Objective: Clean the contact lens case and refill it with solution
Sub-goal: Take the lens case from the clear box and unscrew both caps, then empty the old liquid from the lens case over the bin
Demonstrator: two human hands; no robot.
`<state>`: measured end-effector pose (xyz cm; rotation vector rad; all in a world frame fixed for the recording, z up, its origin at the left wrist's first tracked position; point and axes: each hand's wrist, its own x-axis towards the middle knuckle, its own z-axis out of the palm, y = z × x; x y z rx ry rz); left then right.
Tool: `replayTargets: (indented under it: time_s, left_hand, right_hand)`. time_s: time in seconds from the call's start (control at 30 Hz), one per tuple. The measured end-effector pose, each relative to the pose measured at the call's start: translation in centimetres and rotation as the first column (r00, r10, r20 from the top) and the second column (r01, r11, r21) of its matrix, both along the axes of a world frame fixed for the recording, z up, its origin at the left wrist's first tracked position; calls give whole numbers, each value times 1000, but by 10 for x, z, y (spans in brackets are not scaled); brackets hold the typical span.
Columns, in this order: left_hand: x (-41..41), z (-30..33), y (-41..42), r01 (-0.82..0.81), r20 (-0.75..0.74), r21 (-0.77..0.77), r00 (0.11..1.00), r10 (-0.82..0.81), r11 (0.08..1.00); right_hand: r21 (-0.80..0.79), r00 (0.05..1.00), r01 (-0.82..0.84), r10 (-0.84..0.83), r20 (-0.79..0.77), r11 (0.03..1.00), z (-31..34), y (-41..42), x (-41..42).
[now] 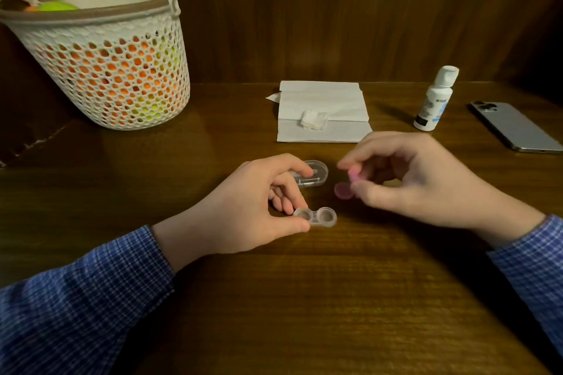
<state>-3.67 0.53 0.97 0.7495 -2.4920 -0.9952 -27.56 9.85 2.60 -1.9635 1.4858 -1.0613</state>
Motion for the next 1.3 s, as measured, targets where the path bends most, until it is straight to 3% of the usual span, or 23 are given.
replayTargets:
  time_s: [0.17, 0.37, 0.63, 0.8, 0.9, 1.0, 1.3]
  left_hand:
    - [0, -1, 1, 6, -14, 1, 1000, -6, 1000]
    - [-1, -2, 1, 16, -29, -18, 999, -16, 1000]
    - [-1, -5, 1, 31, -51, -29, 998, -32, 999]
    - [0, -7, 2, 42, -64, -39, 997, -44, 998]
    - [0, -8, 2, 43, -71, -44, 996, -46, 998]
    - [1, -8, 1, 45, -83, -52, 995, -49, 998]
    - [1, -7, 2, 55, -107, -45, 992, -60, 997]
  right_hand:
    - [140, 998, 59, -59, -2, 988, -5, 4, -21]
    - [142, 978, 138, -113, -174, 980, -3, 2, -25]
    - [220, 974, 135, -89, -208, 966, -14, -3, -28]
    - [53, 969, 160, -147, -201, 986, -7, 4, -12]
    - [9, 944, 46, -40, -328, 999, -9, 10, 14]
    - [-12, 905, 34, -35, -424, 999, -14, 11, 27]
    - [40, 960, 36, -24, -280, 999, -14, 11, 32]
